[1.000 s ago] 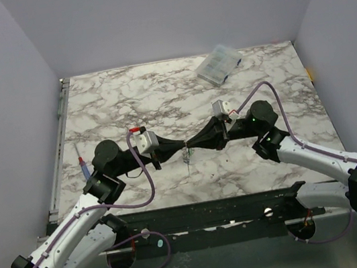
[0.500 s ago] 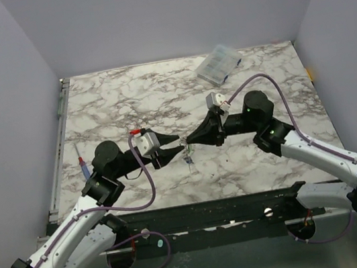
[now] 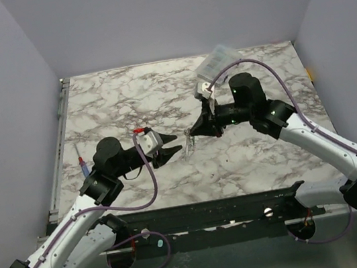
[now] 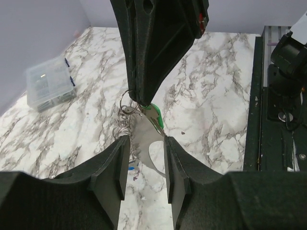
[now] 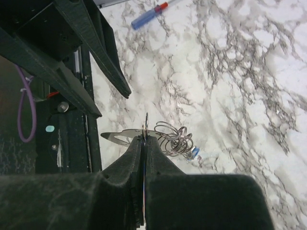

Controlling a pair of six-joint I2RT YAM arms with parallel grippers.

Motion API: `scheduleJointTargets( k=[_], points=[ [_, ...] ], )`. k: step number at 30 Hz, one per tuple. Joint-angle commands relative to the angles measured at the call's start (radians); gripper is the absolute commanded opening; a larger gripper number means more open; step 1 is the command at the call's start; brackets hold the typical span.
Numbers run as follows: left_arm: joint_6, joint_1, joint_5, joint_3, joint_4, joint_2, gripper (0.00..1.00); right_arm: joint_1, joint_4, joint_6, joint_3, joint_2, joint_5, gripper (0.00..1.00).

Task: Put the keys on the keyring

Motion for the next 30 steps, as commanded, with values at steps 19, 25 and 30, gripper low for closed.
scheduleJointTargets(
  k=[19,25,30],
  points=[
    [0.012,-0.003,0.011,0.030,-0.022,0.087,0.40,0.025,-0.576,-0.008,0.262,0.187,0.175,0.01],
    [-0.026,-0.003,0.139,0.042,0.002,0.146,0.37,0.085,-0.528,-0.043,0.221,0.186,0.115,0.01],
    [-0.052,-0.003,0.244,0.044,0.025,0.178,0.33,0.103,-0.492,-0.064,0.197,0.157,0.100,0.01]
  ],
)
